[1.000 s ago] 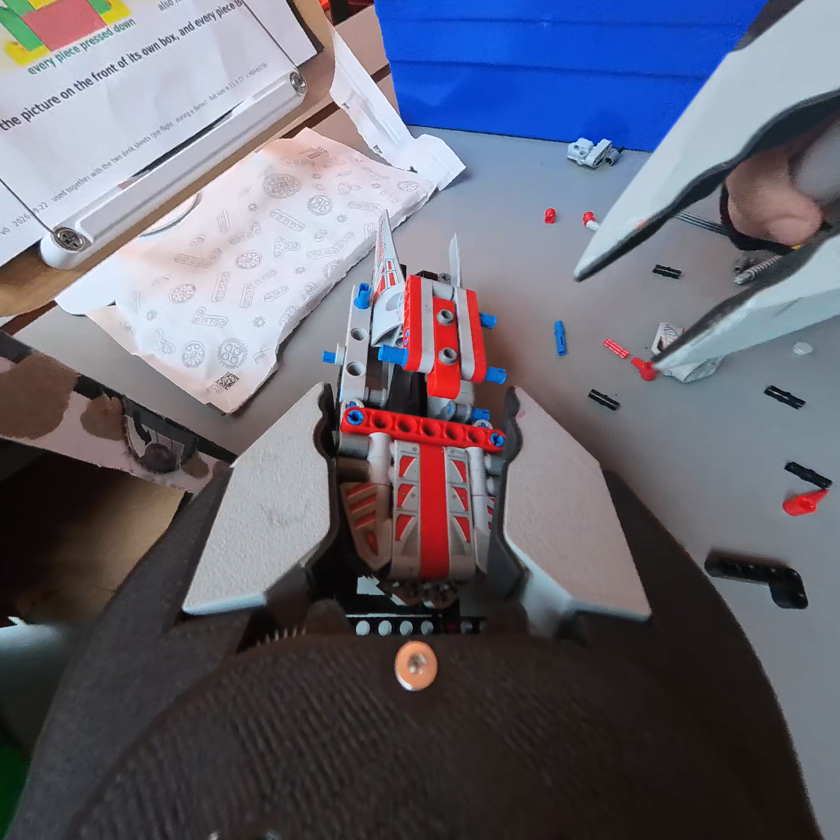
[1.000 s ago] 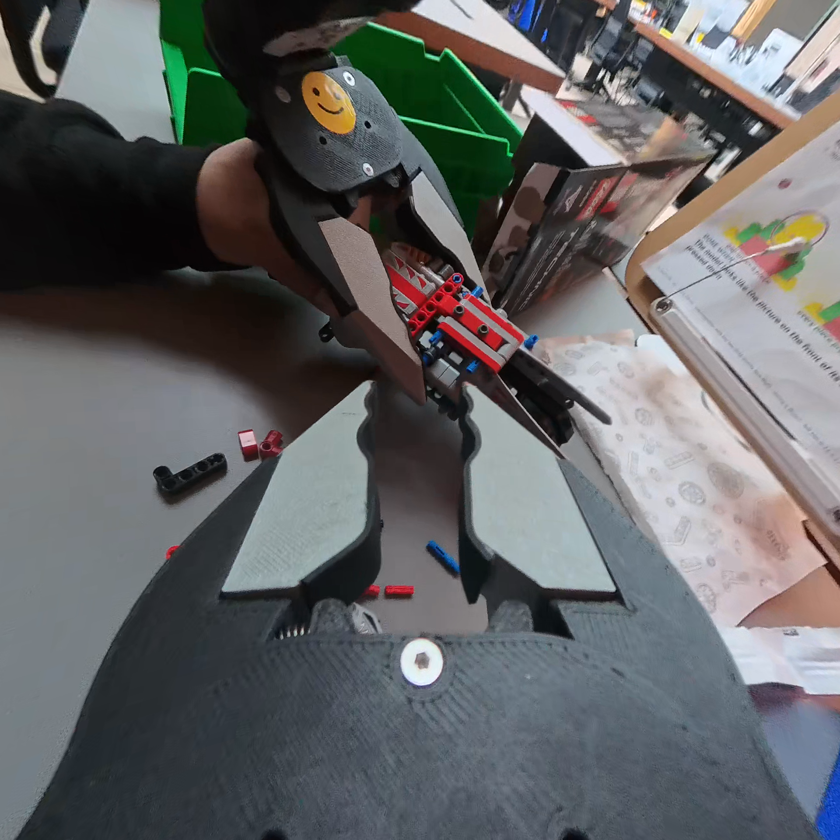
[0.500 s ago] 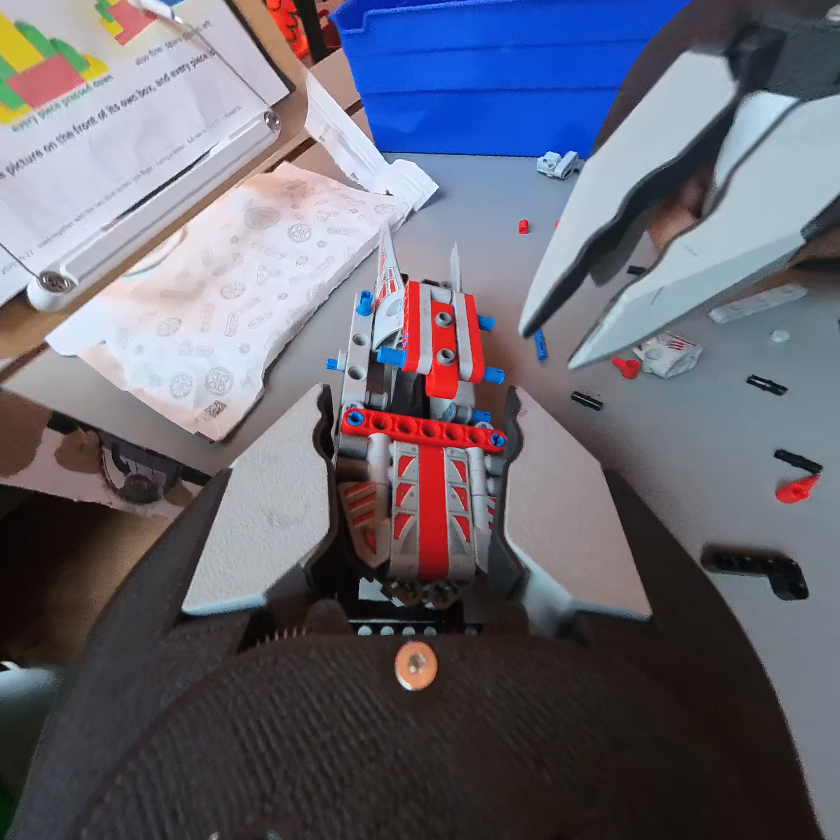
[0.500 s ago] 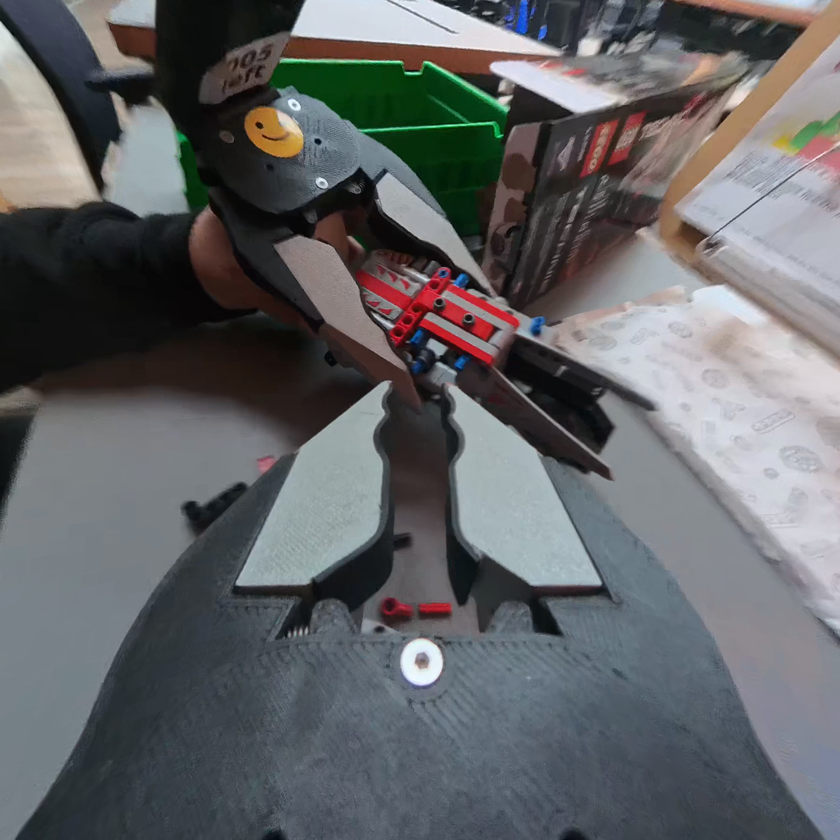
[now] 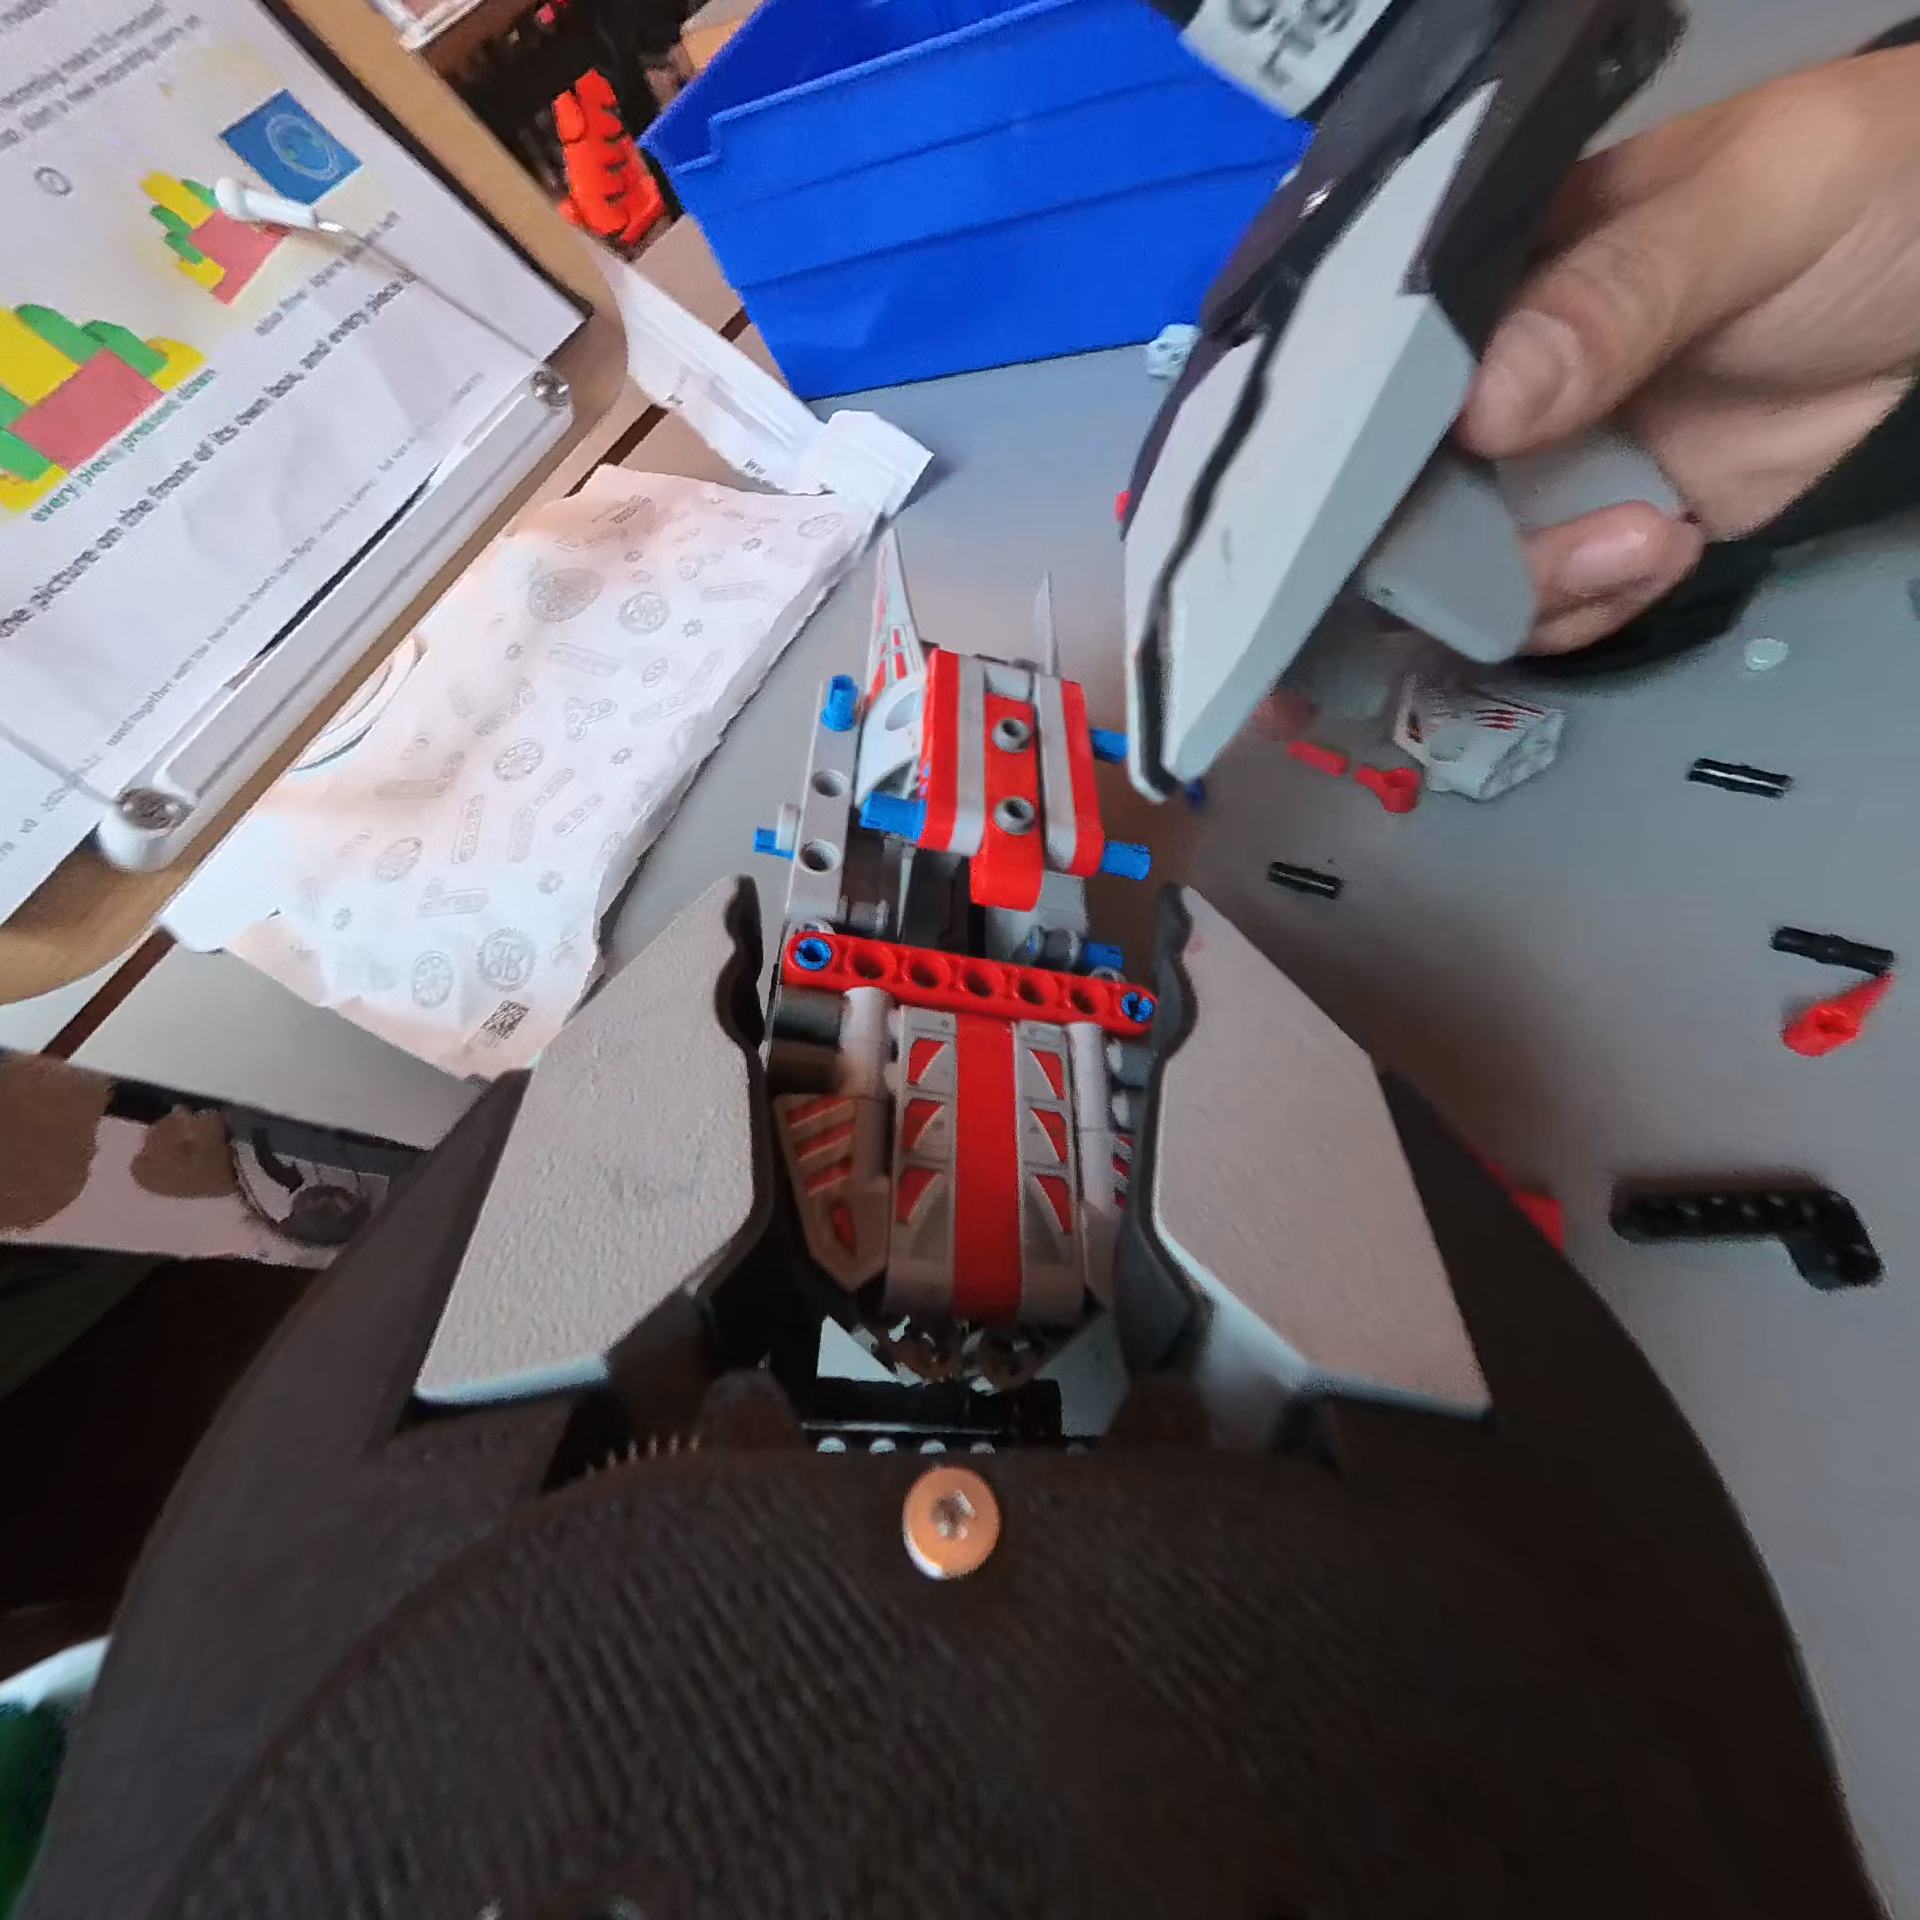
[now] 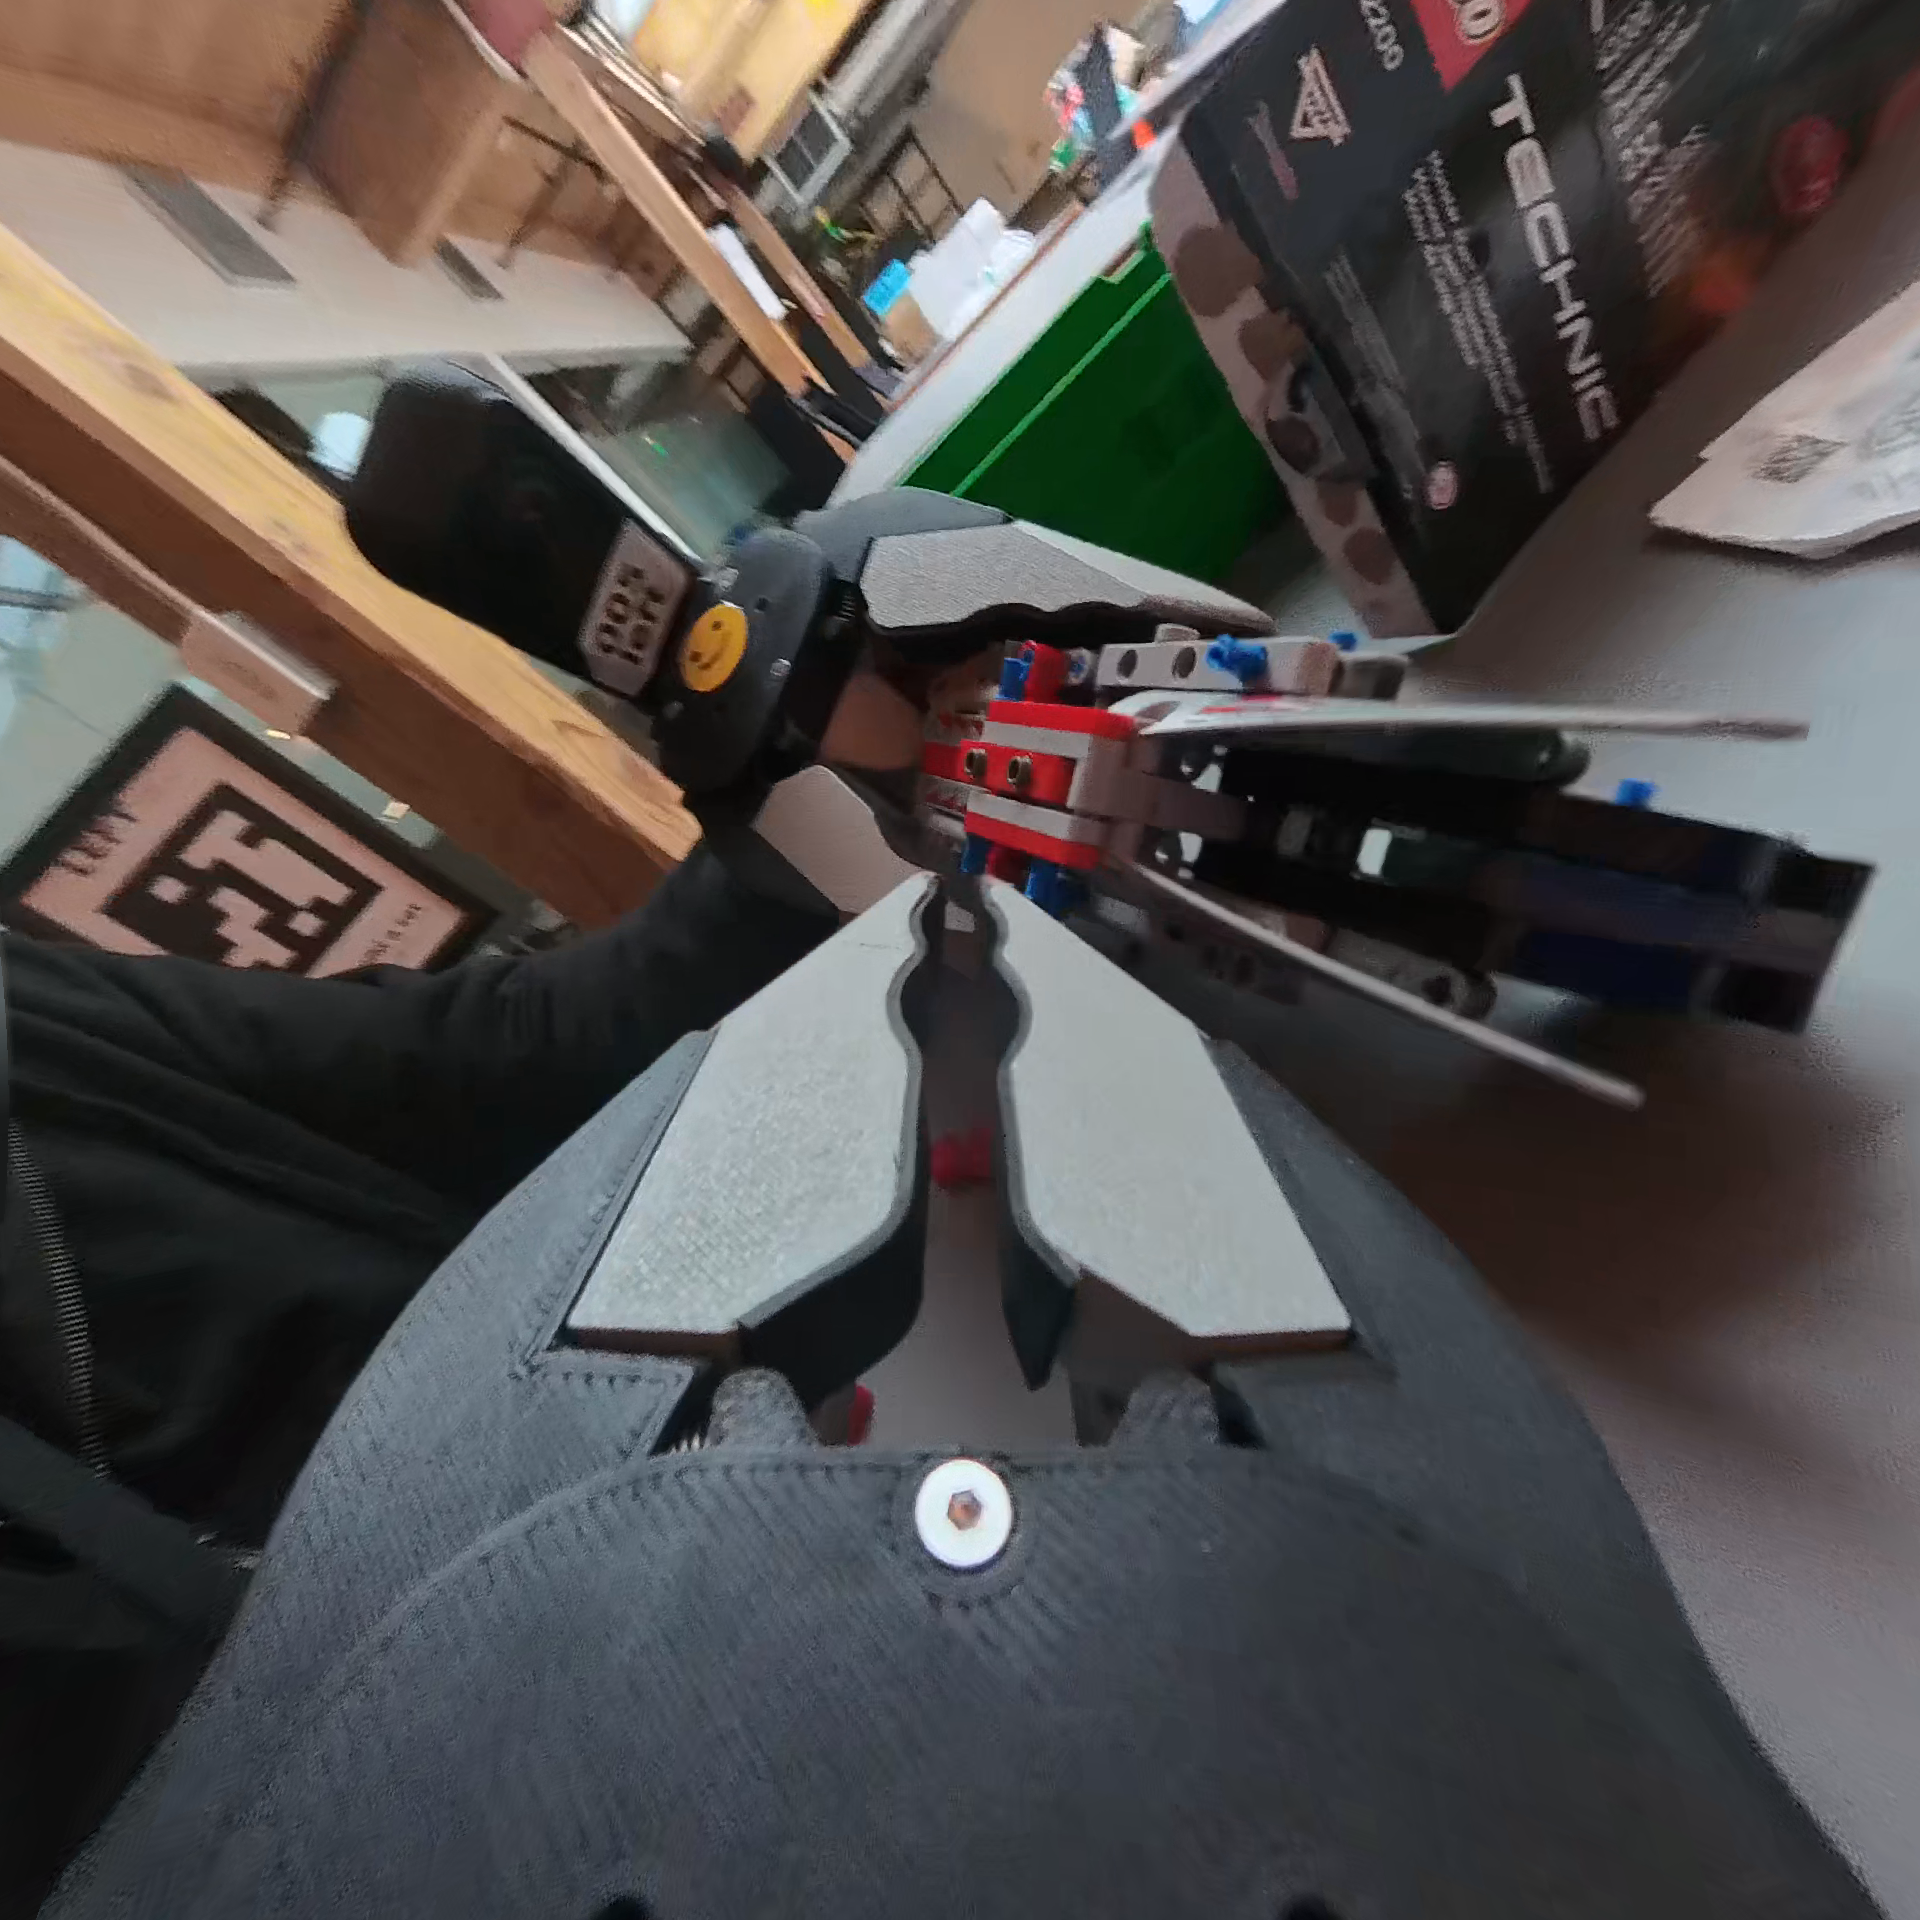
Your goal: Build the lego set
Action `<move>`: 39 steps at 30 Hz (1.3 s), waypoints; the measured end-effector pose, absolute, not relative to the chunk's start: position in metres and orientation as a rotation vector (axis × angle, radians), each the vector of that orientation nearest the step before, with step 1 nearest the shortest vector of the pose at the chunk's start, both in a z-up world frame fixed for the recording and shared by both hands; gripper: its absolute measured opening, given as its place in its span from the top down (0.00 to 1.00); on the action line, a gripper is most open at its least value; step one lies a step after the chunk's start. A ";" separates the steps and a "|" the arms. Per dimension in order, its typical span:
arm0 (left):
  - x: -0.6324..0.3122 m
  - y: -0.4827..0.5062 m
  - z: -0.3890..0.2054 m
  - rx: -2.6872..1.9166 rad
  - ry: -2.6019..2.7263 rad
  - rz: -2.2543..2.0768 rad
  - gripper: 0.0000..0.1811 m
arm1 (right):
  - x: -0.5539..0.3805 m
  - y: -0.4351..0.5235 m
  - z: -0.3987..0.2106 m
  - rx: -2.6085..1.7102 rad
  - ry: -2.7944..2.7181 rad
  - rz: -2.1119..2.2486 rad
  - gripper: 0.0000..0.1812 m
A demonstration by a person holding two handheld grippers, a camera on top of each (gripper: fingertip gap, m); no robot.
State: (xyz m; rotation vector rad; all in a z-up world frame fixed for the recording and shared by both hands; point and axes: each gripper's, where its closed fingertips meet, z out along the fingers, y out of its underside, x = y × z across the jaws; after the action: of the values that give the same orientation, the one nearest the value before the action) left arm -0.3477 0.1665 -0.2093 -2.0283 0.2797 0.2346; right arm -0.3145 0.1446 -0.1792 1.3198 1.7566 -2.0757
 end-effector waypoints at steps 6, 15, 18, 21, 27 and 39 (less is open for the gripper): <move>-0.339 0.162 -0.205 -1.948 0.440 0.280 0.59 | -0.310 0.142 -0.176 1.257 1.690 -2.092 1.00; -0.334 0.162 -0.211 -1.988 0.515 0.416 0.57 | -0.303 0.141 -0.172 1.188 1.932 -2.103 1.00; -0.337 0.160 -0.209 -1.966 0.496 0.382 0.57 | -0.311 0.161 -0.175 1.320 2.090 -2.085 1.00; -0.337 0.160 -0.209 -1.955 0.497 0.376 0.57 | -0.311 0.167 -0.183 1.359 2.275 -2.010 0.97; -0.339 0.157 -0.207 -1.901 0.543 0.412 0.57 | -0.303 0.151 -0.200 1.351 2.099 -1.870 0.98; -0.340 0.156 -0.207 -1.969 0.330 0.169 0.59 | -0.322 0.155 -0.185 1.410 1.507 -2.048 0.96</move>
State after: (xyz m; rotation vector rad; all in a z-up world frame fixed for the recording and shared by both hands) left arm -0.3403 0.1561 -0.2066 -1.9686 0.3298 0.1688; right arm -0.3216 0.1549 -0.1852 1.4103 1.5071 -2.0477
